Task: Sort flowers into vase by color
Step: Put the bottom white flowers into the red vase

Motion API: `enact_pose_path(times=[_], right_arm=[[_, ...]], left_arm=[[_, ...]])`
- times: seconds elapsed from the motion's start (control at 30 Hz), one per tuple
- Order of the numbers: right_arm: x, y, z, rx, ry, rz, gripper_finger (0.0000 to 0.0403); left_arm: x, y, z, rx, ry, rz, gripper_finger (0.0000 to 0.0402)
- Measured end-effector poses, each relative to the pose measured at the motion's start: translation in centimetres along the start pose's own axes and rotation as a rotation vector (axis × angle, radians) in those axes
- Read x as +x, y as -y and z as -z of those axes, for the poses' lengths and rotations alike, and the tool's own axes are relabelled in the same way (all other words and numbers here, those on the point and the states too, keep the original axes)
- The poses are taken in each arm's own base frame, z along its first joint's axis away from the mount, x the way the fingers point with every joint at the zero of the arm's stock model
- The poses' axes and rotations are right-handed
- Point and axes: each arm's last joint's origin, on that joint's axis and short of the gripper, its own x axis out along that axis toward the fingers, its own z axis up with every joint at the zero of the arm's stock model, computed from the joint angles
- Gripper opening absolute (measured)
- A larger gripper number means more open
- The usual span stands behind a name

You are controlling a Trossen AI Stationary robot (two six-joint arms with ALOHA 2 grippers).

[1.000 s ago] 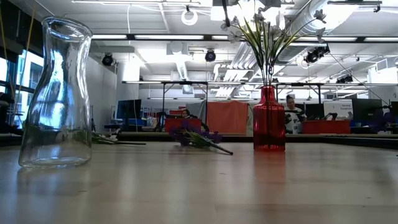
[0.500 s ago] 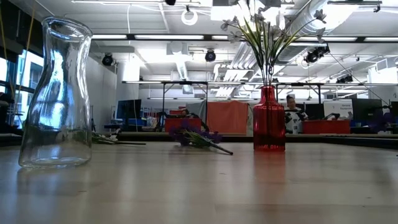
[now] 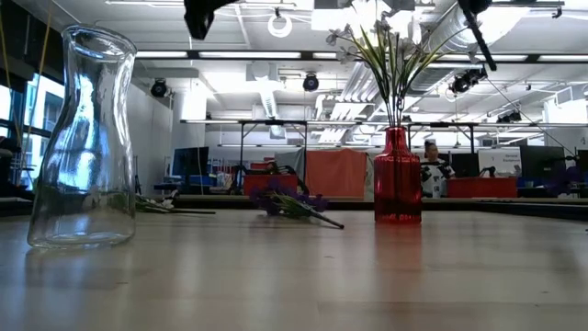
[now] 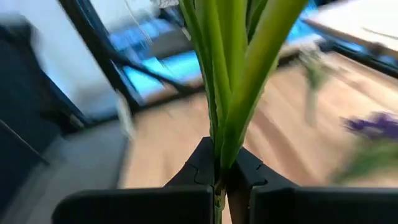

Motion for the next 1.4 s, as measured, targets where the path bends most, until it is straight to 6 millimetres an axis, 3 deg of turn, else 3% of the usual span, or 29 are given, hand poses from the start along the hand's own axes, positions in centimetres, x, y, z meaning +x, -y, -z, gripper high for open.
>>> enact_pose_path(times=[0.1, 0.23, 0.5, 0.73, 1.4], right_arm=[[0.5, -0.2, 2.0, -0.006, 0.154, -0.08, 0.0], [1.9, 0.6, 3.1, -0.259, 0.204, 0.042, 0.0], [3.3, 4.0, 1.2, -0.396, 0.227, 0.309, 0.0], [3.5, 5.5, 0.5, -0.409, 0.229, 0.383, 0.0], [2.5, 6.3, 0.5, -0.313, 0.184, 0.406, 0.0]], left_arm=[[-0.2, -0.3, 1.2, -0.052, 0.081, -0.003, 0.0207], [-0.2, -0.7, 2.0, -0.08, 0.123, -0.048, 0.0207], [-0.3, -0.5, 1.5, -0.091, 0.179, -0.035, 0.0207], [-0.4, 0.0, 1.6, -0.098, 0.179, -0.012, 0.0207], [-0.4, 0.1, 1.8, -0.098, 0.171, -0.014, 0.0207]])
